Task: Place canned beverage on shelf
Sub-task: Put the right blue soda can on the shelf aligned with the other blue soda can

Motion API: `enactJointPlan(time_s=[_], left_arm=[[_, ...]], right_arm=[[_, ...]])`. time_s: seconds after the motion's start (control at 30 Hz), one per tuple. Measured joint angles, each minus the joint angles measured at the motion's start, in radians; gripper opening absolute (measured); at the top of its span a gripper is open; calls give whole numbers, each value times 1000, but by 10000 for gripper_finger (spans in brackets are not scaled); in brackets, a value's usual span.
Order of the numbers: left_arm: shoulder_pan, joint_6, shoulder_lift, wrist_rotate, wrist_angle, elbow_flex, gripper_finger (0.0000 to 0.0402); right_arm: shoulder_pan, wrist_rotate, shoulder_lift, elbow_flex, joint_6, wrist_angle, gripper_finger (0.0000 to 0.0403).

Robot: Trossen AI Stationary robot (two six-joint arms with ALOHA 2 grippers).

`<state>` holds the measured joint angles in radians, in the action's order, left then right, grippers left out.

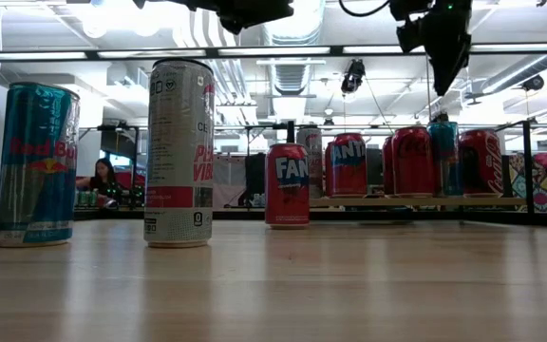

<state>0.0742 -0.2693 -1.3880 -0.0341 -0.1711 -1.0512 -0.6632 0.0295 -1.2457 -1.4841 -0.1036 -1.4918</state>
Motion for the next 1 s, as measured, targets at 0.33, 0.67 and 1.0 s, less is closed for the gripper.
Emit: enactJointPlan(time_s=[0.33,0.67,1.0], left_arm=[[8,-49,1,0,16,0,190],[37,-111,10,1,23,0,190],[52,-194,32,2,18,0,190]], right_arm=[[0,6,42,104,16,18,11],[11,-16,46,188,110,85,9],[11,-149,86,169,321,89,9]])
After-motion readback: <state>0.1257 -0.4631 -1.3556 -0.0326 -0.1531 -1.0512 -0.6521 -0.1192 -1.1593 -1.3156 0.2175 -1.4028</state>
